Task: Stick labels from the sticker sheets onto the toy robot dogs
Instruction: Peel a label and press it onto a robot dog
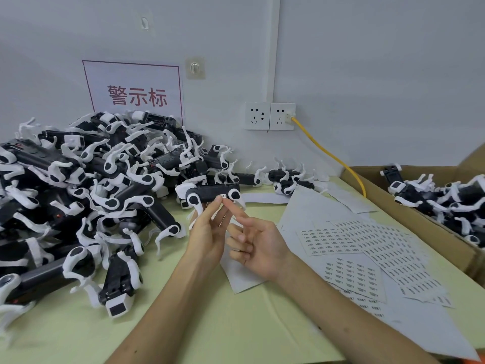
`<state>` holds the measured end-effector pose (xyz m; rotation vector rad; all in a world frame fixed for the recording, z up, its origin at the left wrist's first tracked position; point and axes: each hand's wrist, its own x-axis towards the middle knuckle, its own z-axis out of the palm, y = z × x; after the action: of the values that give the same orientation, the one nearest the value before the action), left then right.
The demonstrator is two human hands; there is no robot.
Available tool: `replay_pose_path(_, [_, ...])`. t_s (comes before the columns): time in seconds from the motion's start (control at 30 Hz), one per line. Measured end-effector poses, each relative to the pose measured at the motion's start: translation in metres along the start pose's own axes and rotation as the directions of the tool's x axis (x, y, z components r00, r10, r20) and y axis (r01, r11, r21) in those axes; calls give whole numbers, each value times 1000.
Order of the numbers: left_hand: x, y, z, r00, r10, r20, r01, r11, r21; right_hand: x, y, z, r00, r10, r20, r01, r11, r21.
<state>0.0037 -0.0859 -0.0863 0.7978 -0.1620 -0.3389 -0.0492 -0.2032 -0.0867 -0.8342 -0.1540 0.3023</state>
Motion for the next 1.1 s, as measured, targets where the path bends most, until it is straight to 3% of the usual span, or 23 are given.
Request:
replay_pose_path(0.6, [-4, 2, 9, 950, 230, -213, -212, 972, 106, -3, -1, 2, 999, 16, 31, -15, 999, -34])
replay_pose_path(0.83, [-2, -1, 10, 922, 228, -313, -213, 974, 84, 0, 0, 0, 1000, 10, 1, -10, 998, -63])
replay_pose_path(1.1, [-1, -2, 10, 918, 232, -322, -233, 972, 35, 0, 0, 2, 1000, -14, -18, 13, 996, -88])
